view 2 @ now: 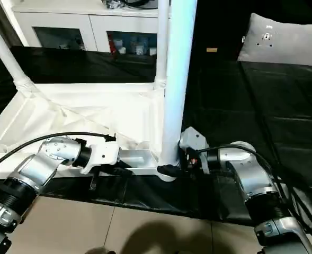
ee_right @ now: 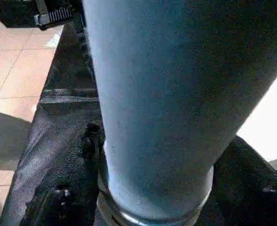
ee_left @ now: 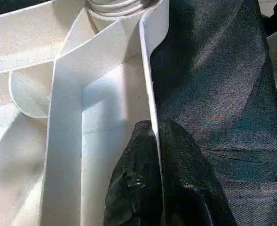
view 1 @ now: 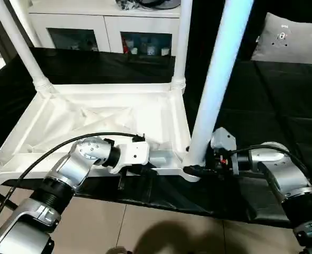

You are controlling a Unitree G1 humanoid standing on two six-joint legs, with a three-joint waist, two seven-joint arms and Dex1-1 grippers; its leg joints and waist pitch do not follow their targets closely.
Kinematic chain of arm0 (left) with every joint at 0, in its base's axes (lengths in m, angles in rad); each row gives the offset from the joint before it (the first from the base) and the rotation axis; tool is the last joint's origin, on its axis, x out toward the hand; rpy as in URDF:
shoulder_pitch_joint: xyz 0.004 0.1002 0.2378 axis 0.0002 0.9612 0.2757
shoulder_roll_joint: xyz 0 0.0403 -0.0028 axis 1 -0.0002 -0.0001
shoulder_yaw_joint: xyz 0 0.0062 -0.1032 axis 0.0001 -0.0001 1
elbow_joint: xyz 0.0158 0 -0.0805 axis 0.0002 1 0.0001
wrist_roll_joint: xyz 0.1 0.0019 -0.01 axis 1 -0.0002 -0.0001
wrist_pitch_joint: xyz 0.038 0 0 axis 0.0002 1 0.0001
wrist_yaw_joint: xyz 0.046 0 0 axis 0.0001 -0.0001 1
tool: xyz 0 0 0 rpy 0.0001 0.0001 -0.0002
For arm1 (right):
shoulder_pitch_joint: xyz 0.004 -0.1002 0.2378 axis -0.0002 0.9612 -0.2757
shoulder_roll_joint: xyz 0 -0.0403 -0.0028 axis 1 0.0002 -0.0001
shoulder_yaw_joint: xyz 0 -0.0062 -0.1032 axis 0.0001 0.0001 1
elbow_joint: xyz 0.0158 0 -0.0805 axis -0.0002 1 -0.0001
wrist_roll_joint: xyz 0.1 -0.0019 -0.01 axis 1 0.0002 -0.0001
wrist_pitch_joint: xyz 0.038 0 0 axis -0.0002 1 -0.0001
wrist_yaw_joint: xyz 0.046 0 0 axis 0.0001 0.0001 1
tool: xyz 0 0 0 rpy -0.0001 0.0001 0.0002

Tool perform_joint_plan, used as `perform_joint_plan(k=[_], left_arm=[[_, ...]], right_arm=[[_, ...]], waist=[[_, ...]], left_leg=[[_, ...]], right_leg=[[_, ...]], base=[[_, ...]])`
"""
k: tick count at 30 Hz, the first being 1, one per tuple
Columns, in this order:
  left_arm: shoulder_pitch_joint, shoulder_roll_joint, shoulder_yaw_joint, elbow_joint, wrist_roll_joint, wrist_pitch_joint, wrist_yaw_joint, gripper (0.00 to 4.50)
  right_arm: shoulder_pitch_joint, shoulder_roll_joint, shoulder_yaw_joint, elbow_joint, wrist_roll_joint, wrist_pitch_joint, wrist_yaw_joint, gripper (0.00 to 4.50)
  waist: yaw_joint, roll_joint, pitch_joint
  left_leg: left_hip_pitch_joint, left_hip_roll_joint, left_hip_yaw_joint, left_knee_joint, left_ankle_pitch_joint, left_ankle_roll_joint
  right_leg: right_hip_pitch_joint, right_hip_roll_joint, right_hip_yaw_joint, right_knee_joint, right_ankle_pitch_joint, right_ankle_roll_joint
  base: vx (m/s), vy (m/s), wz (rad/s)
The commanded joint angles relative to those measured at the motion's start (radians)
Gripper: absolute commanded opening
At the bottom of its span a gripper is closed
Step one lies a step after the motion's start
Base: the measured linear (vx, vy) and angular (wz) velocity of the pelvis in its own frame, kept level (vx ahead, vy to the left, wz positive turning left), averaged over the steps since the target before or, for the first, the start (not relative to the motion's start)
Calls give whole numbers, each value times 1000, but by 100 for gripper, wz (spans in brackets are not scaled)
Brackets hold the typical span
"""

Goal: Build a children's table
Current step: Rotate leg to tighten

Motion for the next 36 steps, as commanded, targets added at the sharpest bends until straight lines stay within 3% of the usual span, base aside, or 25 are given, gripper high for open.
perform_joint_plan(k=[1,9,12,13,15,17,18,19,20,22,25,27,28,29,31,34,36], left_arm=[[-7,4,-49,-7,19,-35,-64,0],[-2,-1,-42,-15,2,-16,-70,0],[39,-34,-11,-113,-49,129,-29,0],[65,-65,9,-172,-76,225,16,0],[77,-82,19,-200,-86,277,46,0],[94,-132,29,-240,-74,347,131,0],[99,-207,45,-256,-59,414,242,0],[99,-209,46,-256,-58,415,246,0],[89,-272,55,-242,-43,440,328,0],[81,-302,56,-230,-33,447,366,0],[67,-362,49,-216,12,484,444,0],[54,-369,38,-202,41,479,474,0],[44,-365,27,-190,69,475,494,0],[44,-364,28,-189,70,475,494,0],[40,-349,38,-177,82,482,504,0],[38,-324,47,-164,94,478,509,0],[33,-291,57,-141,102,445,498,0]], right_arm=[[-17,-12,6,8,-22,4,-5,284],[2,7,-3,-5,16,50,5,269],[43,62,-12,-56,46,150,-71,269],[57,107,-14,-72,37,197,-154,269],[62,133,-15,-76,28,217,-201,269],[57,210,-37,-64,37,258,-310,268],[41,293,-65,-40,59,296,-415,268],[40,296,-66,-39,59,297,-418,267],[19,351,-82,-3,58,306,-491,267],[7,375,-88,21,50,305,-528,267],[-22,426,-100,73,3,303,-633,267],[-30,438,-106,83,1,302,-643,267],[-32,447,-119,82,6,301,-647,337],[-32,447,-120,81,7,301,-647,337],[-22,434,-144,66,17,291,-633,359],[0,395,-152,46,20,264,-605,383],[33,341,-163,10,28,244,-554,407]], waist=[[-3,-15,-72],[-2,-13,-72],[-4,-10,-71],[-4,-4,-71],[-15,-6,-65],[-29,-6,-55],[-42,-10,-50],[-51,-12,-47],[-59,-19,-52],[-64,-12,-53],[-68,-20,-50],[-70,-16,-51],[-70,-11,-52],[-69,-11,-53],[-72,-6,-52],[-72,-3,-56],[-66,-7,-57]], left_leg=[[2,13,8,-57,-144,82],[3,13,8,-57,-149,81],[2,16,9,-59,-146,76],[3,16,7,-61,-141,70],[2,12,6,-66,-181,55],[8,8,5,-71,-254,34],[8,3,1,-74,-297,22],[19,1,0,-73,-321,13],[18,-3,-2,-67,-323,13],[16,-3,-5,-69,-319,19],[19,-8,-2,-65,-333,35],[20,-9,-3,-65,-342,36],[23,-7,-4,-66,-348,39],[26,-6,-3,-66,-353,40],[16,-3,-9,-76,-370,42],[16,0,-10,-79,-368,42],[16,-1,-6,-78,-359,51]], right_leg=[[61,-47,35,-60,-201,-217],[60,-47,34,-59,-205,-219],[61,-47,36,-56,-190,-227],[61,-48,35,-55,-186,-226],[60,-47,32,-65,-253,-215],[55,-46,30,-79,-381,-180],[56,-46,25,-90,-475,-149],[48,-48,24,-102,-548,-124],[49,-49,22,-108,-588,-101],[49,-48,17,-113,-591,-89],[38,-45,16,-122,-613,-73],[37,-46,13,-126,-634,-59],[35,-45,14,-128,-617,-58],[33,-44,14,-128,-605,-62],[43,-43,11,-122,-560,-74],[46,-45,14,-117,-502,-99],[46,-43,19,-114,-459,-112]], base=[[0,0,0],[0,0,0],[0,0,0],[0,0,0],[0,0,0],[0,0,0],[0,0,0],[0,0,0],[0,0,0],[0,0,0],[0,0,0],[0,0,0],[0,0,0],[0,0,0],[0,0,0],[0,0,0],[0,0,0]])
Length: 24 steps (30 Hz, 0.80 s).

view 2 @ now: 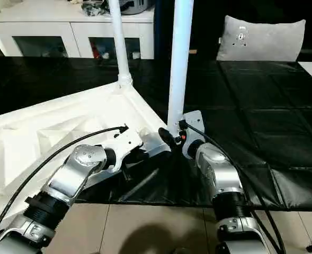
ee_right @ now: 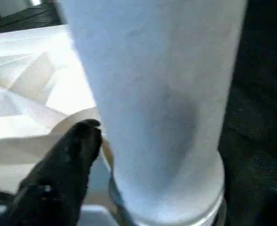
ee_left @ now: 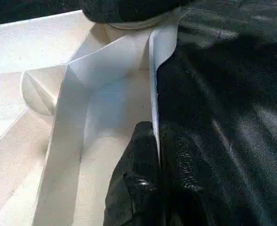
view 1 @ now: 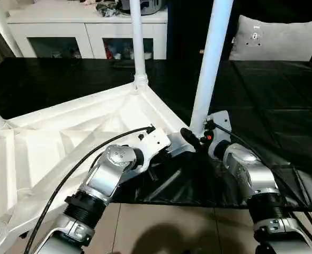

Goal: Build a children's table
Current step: Rotate leg to tighten

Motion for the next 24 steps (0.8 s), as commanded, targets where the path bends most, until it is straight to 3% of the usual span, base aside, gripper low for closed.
perform_joint_plan(k=[1,3,5,9,11,12,16,19,20,21,23,24], left_arm=[[-41,9,-21,20,16,-59,9,0],[-42,22,-19,25,13,-73,-9,0],[-42,48,-18,33,8,-97,-40,0],[-39,126,-33,46,-17,-157,-158,0],[-38,152,-42,52,-23,-192,-201,0],[-34,195,-51,61,-43,-230,-284,0],[-41,227,-62,93,-54,-294,-348,0],[-47,246,-69,112,-63,-337,-399,0],[-55,270,-76,126,-85,-375,-471,0],[-59,277,-79,130,-94,-387,-496,0],[-68,287,-84,140,-102,-406,-529,0],[-76,296,-90,145,-108,-421,-564,0]], right_arm=[[42,-4,78,-40,48,-1,141,421],[52,-27,71,-54,53,-12,166,433],[68,-67,58,-77,58,-31,217,438],[83,-174,39,-119,82,-52,340,445],[83,-210,46,-133,88,-52,388,445],[75,-271,70,-140,65,-93,454,445],[66,-319,105,-151,44,-114,533,445],[57,-342,128,-151,32,-128,577,445],[42,-362,152,-141,28,-141,628,445],[37,-369,160,-137,29,-145,646,445],[29,-377,177,-130,30,-160,674,445],[21,-382,196,-124,28,-168,700,417]], waist=[[5,-7,-56],[13,-8,-60],[18,-8,-61],[26,-5,-66],[29,-3,-68],[29,-5,-68],[31,-2,-70],[36,-4,-69],[38,-12,-68],[43,-8,-68],[44,-10,-65],[46,-10,-65]], left_leg=[[5,4,-1,-79,-355,54],[-3,6,1,-79,-312,63],[0,9,4,-77,-301,69],[-9,9,6,-73,-235,81],[-12,11,5,-70,-206,91],[-12,10,7,-68,-199,95],[-10,13,10,-65,-171,104],[-7,16,11,-66,-182,102],[-7,17,12,-67,-188,100],[-4,15,12,-67,-195,96],[-2,18,13,-68,-208,92],[1,18,14,-68,-222,88]], right_leg=[[36,-42,21,-91,-444,-122],[43,-45,26,-82,-386,-142],[41,-44,26,-81,-370,-156],[49,-47,28,-72,-294,-184],[53,-47,28,-66,-259,-194],[53,-46,28,-65,-252,-196],[53,-43,28,-55,-185,-234],[53,-45,29,-53,-194,-240],[53,-46,29,-54,-209,-239],[51,-46,29,-55,-233,-234],[49,-46,31,-55,-247,-233],[46,-47,32,-57,-268,-229]], base=[[0,0,0],[0,0,0],[0,0,0],[0,0,0],[0,0,0],[0,0,0],[0,0,0],[0,0,0],[0,0,0],[0,0,0],[0,0,0],[0,0,0]])
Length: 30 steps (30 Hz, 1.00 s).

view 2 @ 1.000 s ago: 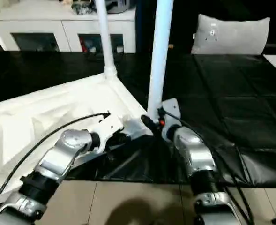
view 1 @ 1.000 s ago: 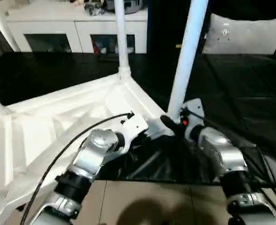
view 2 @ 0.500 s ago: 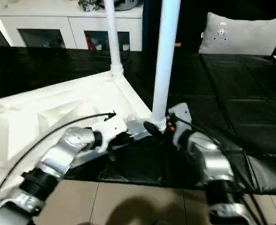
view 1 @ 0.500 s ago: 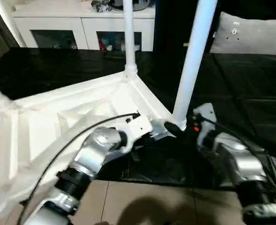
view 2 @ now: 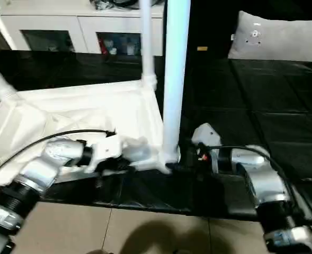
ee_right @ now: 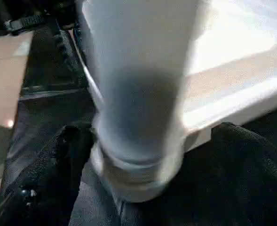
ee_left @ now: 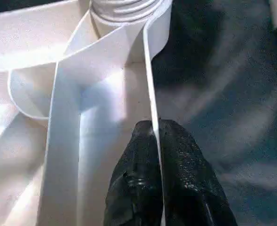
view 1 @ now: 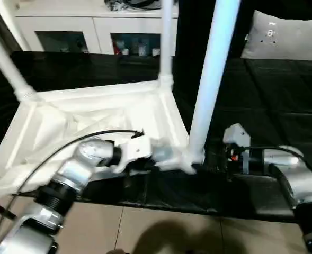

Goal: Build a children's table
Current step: Rotate leg to tighten

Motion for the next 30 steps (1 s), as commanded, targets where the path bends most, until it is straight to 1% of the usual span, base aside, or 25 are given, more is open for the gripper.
perform_joint_plan(k=[1,2,3,5,8,9,10,11,13,14,15,16,20,21,25,26,28,29,30], left_arm=[[-22,17,-50,12,12,-44,-96,0],[-25,19,-54,16,11,-51,-112,0],[-30,20,-59,23,11,-62,-130,0],[-33,21,-62,29,11,-72,-142,0],[-40,19,-68,40,11,-91,-156,0],[-45,15,-73,46,8,-100,-158,0],[-47,13,-74,50,8,-103,-160,0],[-48,11,-74,52,7,-106,-160,0],[-48,8,-74,55,7,-110,-162,0],[-48,7,-74,58,7,-114,-164,0],[-48,7,-73,59,7,-115,-165,0],[-48,5,-73,64,7,-122,-168,0],[-43,6,-74,66,6,-125,-173,0],[-42,6,-74,66,6,-125,-173,0],[-33,10,-72,60,0,-114,-178,0],[-27,8,-65,49,-8,-92,-172,0],[-13,3,-51,20,-22,-37,-152,0],[-6,1,-45,5,-27,-12,-141,0],[-2,1,-43,-1,-30,-3,-137,0]], right_arm=[[-23,-6,38,16,-13,-26,46,417],[-31,-2,45,28,-20,-34,48,408],[-39,5,53,42,-25,-40,54,408],[-46,10,59,51,-28,-44,60,381],[-57,15,77,64,-33,-51,79,362],[-62,18,87,72,-35,-59,88,351],[-66,21,89,81,-37,-64,89,351],[-68,23,91,87,-38,-67,89,325],[-73,26,94,98,-38,-74,91,315],[-74,27,96,104,-38,-78,92,302],[-75,28,97,105,-37,-78,93,302],[-75,29,100,109,-35,-81,98,283],[-70,33,103,110,-29,-79,106,277],[-69,33,104,109,-29,-78,107,268],[-56,43,106,107,-16,-68,116,266],[-47,50,105,97,-3,-52,113,264],[-26,66,102,66,22,-8,103,264],[-16,73,101,50,32,16,95,264],[-12,76,101,43,35,26,91,264]], waist=[[2,-11,-66],[3,-12,-64],[3,-12,-66],[4,-14,-66],[5,-14,-68],[6,-17,-68],[6,-16,-68],[7,-17,-68],[7,-18,-67],[7,-17,-66],[7,-17,-66],[9,-18,-66],[10,-19,-67],[10,-19,-67],[11,-20,-68],[11,-18,-68],[11,-18,-67],[12,-16,-66],[10,-17,-65]], left_leg=[[5,15,8,-62,-221,85],[4,15,8,-63,-225,81],[3,15,7,-63,-222,78],[2,15,7,-63,-214,73],[1,14,7,-61,-204,75],[1,15,8,-61,-198,77],[0,13,8,-60,-196,79],[1,14,8,-61,-198,78],[1,14,8,-61,-207,75],[2,14,8,-62,-214,72],[3,14,8,-62,-215,70],[3,14,8,-62,-217,68],[2,15,8,-62,-208,69],[2,14,8,-62,-209,70],[2,14,8,-61,-203,72],[2,14,8,-61,-203,72],[1,15,8,-62,-208,72],[3,17,7,-65,-207,69],[2,16,7,-65,-214,67]], right_leg=[[51,-49,33,-60,-282,-226],[51,-49,33,-61,-293,-223],[53,-50,33,-59,-287,-224],[54,-49,34,-56,-263,-227],[56,-50,34,-54,-247,-232],[56,-50,35,-53,-236,-233],[56,-50,34,-52,-238,-235],[56,-50,34,-53,-245,-234],[56,-51,34,-54,-265,-230],[54,-50,33,-56,-286,-225],[54,-50,34,-57,-290,-223],[54,-51,35,-58,-295,-220],[55,-50,35,-55,-280,-219],[55,-49,35,-55,-278,-221],[55,-50,34,-54,-276,-221],[55,-49,35,-54,-273,-223],[55,-50,34,-54,-274,-224],[56,-50,35,-55,-273,-223],[56,-49,34,-55,-284,-220]], base=[[0,0,0],[0,0,0],[0,0,0],[0,0,0],[0,0,0],[0,0,0],[0,0,0],[0,0,0],[0,0,0],[0,0,0],[0,0,0],[0,0,0],[0,0,0],[0,0,0],[0,0,0],[0,0,0],[0,0,0],[0,0,0],[0,0,0]])
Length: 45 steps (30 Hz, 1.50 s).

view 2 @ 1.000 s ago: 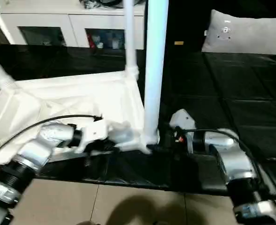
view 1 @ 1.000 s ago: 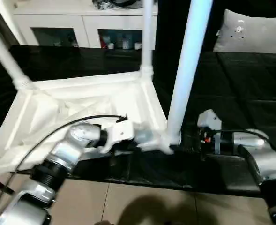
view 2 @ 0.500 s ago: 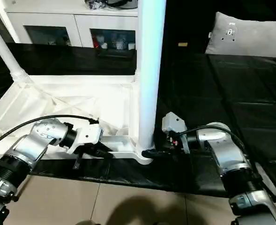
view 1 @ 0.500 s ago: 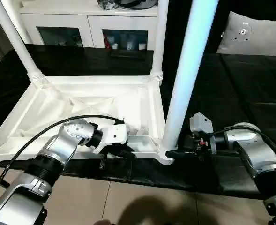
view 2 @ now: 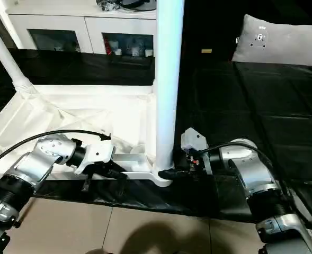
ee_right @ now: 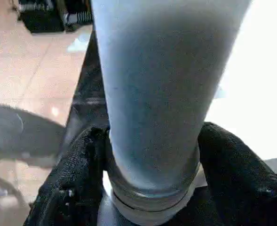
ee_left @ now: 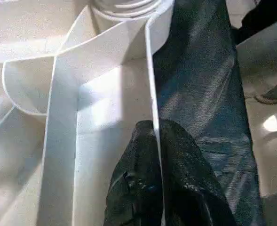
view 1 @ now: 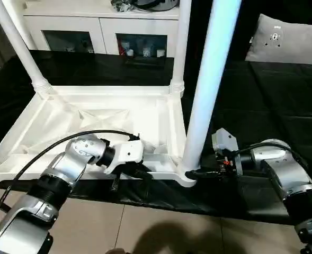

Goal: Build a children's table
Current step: Rotate leg to tighten

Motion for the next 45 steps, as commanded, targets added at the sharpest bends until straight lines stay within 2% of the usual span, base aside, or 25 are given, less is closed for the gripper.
perform_joint_plan(k=[1,2,3,5,6,7,8,9,10,12,14,16,17,18,20,22,23,26,34,35,37,39,42,43,45], left_arm=[[20,-33,-22,-64,-18,65,5,0],[34,-52,-5,-102,-27,135,55,0],[41,-61,3,-118,-31,166,76,0],[63,-111,28,-184,-29,261,179,0],[72,-151,45,-223,-32,316,251,0],[72,-151,45,-223,-32,316,251,0],[72,-221,69,-251,-29,386,351,0],[72,-221,69,-251,-29,386,351,0],[69,-261,82,-261,-20,424,408,0],[51,-366,97,-263,28,484,564,0],[47,-384,98,-264,40,494,594,0],[37,-403,70,-265,93,498,657,0],[36,-405,66,-264,100,499,667,0],[36,-406,64,-264,103,501,675,0],[35,-396,63,-259,113,493,678,0],[36,-382,64,-255,132,489,686,0],[37,-367,64,-247,143,482,687,0],[40,-337,65,-228,152,458,677,0],[40,-266,66,-189,117,370,568,0],[40,-250,60,-186,112,350,538,0],[41,-229,51,-182,109,328,503,0],[42,-206,38,-176,106,301,464,0],[41,-136,4,-150,87,195,338,0],[41,-136,4,-150,87,195,338,0],[40,-81,-26,-132,80,123,228,0]], right_arm=[[18,45,28,-26,1,73,-61,264],[21,75,28,-37,-9,116,-123,263],[23,88,28,-42,-14,135,-150,260],[9,168,10,-16,-32,176,-287,257],[-7,231,-12,8,-28,208,-379,257],[-7,231,-12,8,-28,208,-379,256],[-30,302,-37,44,-23,245,-480,255],[-30,302,-37,44,-23,245,-480,255],[-42,335,-46,64,-26,260,-530,254],[-91,420,-76,167,-53,296,-708,254],[-101,434,-83,189,-59,302,-745,254],[-117,467,-115,241,-79,261,-833,254],[-118,471,-123,247,-76,255,-841,254],[-118,475,-131,251,-72,252,-846,288],[-111,471,-143,241,-71,235,-846,322],[-102,467,-163,227,-71,207,-845,332],[-91,455,-173,211,-69,187,-837,345],[-57,411,-172,169,-65,140,-790,371],[24,257,-179,48,-32,83,-601,444],[30,229,-183,37,-27,75,-567,444],[38,197,-189,24,-21,64,-525,444],[42,165,-194,13,-15,54,-483,444],[48,66,-189,-18,-5,34,-356,444],[48,66,-189,-18,-5,34,-356,444],[46,6,-147,-38,-27,6,-279,444]], waist=[[-3,-7,-63],[-4,-4,-61],[-7,-7,-57],[-23,-9,-50],[-29,-11,-51],[-33,-10,-49],[-47,-15,-51],[-54,-19,-49],[-56,-15,-50],[-65,-14,-51],[-71,-15,-51],[-73,-18,-51],[-72,-13,-52],[-69,-11,-55],[-69,-10,-55],[-68,-11,-55],[-67,-6,-55],[-66,-6,-56],[-45,-5,-62],[-40,-8,-63],[-37,-8,-67],[-36,-5,-67],[-27,-3,-70],[-22,-3,-74],[-15,-3,-70]], left_leg=[[1,15,6,-69,-225,64],[2,16,5,-70,-237,52],[1,17,4,-75,-247,46],[9,7,0,-74,-325,20],[8,7,-1,-74,-324,14],[6,6,-4,-75,-322,9],[3,-1,-9,-73,-329,9],[0,0,-6,-73,-327,10],[5,-3,-7,-70,-331,14],[6,-1,-5,-67,-327,17],[4,-4,-6,-68,-339,26],[1,-4,-7,-69,-345,37],[6,-3,-6,-68,-349,38],[6,-4,-6,-69,-341,42],[1,-1,-6,-72,-338,45],[-1,1,-6,-74,-341,46],[-1,1,-5,-75,-344,45],[-1,2,-5,-76,-349,45],[-12,6,-3,-74,-265,66],[-9,7,0,-71,-255,70],[-12,8,1,-68,-217,80],[-12,8,2,-67,-198,87],[-12,8,1,-61,-161,107],[-12,11,2,-58,-138,112],[-12,11,4,-58,-147,122]], right_leg=[[52,-47,33,-61,-295,-222],[52,-47,33,-61,-315,-216],[52,-47,33,-63,-334,-211],[43,-49,27,-83,-513,-157],[44,-50,29,-83,-526,-150],[43,-52,28,-84,-543,-144],[44,-49,20,-94,-601,-105],[42,-47,22,-92,-593,-105],[37,-48,18,-102,-610,-99],[32,-46,19,-102,-582,-110],[34,-45,14,-104,-575,-108],[34,-47,12,-107,-581,-93],[28,-48,14,-111,-579,-94],[31,-47,15,-108,-548,-101],[34,-45,16,-104,-516,-108],[36,-46,18,-99,-488,-119],[36,-46,19,-99,-471,-126],[38,-46,21,-96,-448,-135],[50,-49,25,-85,-350,-169],[49,-49,28,-84,-331,-175],[53,-48,30,-74,-261,-198],[54,-48,28,-71,-234,-211],[54,-47,27,-67,-184,-231],[57,-47,31,-56,-139,-237],[54,-46,27,-56,-128,-251]], base=[[0,0,0],[0,0,0],[0,0,0],[0,0,0],[0,0,0],[0,0,0],[0,0,0],[0,0,0],[0,0,0],[0,0,0],[0,0,0],[0,0,0],[0,0,0],[0,0,0],[0,0,0],[0,0,0],[0,0,0],[0,0,0],[0,0,0],[0,0,0],[0,0,0],[0,0,0],[0,0,0],[0,0,0],[0,0,0]])
